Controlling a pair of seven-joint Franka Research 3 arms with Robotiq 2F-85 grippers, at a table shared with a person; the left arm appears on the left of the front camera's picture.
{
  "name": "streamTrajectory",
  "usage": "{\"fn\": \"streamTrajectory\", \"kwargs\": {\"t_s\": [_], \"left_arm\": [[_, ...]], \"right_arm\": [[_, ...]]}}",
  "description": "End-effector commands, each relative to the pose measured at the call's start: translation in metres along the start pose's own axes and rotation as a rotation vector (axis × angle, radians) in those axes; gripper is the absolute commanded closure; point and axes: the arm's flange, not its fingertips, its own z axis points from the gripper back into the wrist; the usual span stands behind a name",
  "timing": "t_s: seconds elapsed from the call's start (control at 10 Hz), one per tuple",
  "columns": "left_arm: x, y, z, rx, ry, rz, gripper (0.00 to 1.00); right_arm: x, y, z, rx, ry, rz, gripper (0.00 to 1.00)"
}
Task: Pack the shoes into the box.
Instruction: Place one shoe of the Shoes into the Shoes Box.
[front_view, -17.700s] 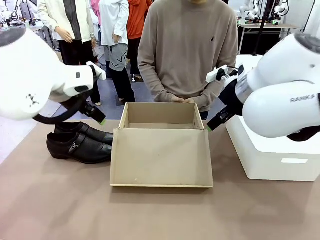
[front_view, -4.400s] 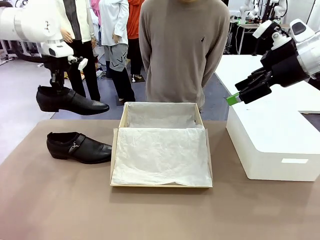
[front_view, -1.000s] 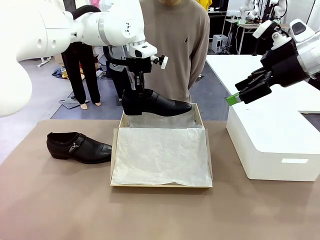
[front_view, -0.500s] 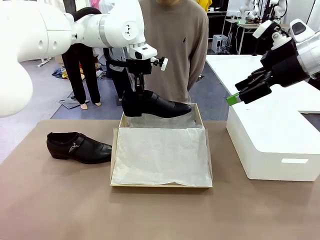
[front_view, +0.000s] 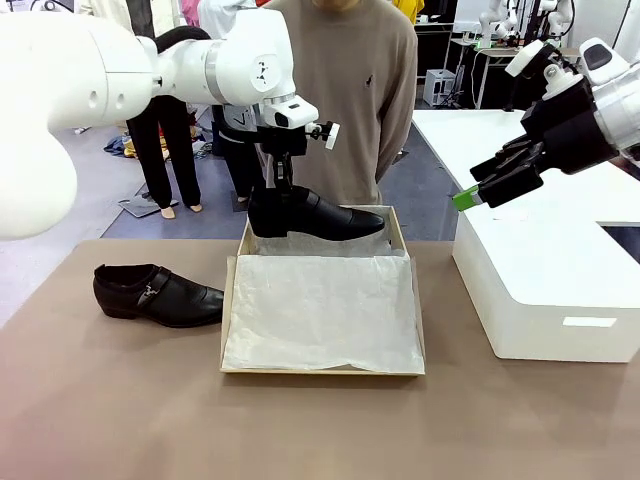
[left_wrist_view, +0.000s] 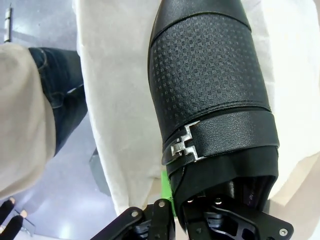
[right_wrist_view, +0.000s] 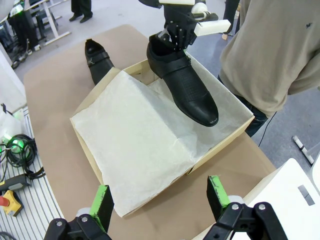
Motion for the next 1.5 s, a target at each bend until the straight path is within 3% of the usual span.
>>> {"fn": "streamTrajectory", "kwargs": {"t_s": [0.0, 0.7, 1.4], "left_arm": [[0.009, 0.013, 0.004, 0.024, 0.017, -0.008, 1.0], [0.023, 0.027, -0.026, 0.031, 0.034, 0.019, 1.0], [0.014, 0.035, -0.059, -0.008, 0.048, 0.091, 1.0]], "right_arm": [[0.0, -0.001, -0.001, 0.013, -0.014, 0.004, 0.0], [0.0, -0.001, -0.001, 0.013, -0.014, 0.004, 0.0], [0.0, -0.001, -0.001, 0.013, -0.014, 0.004, 0.0]]}}
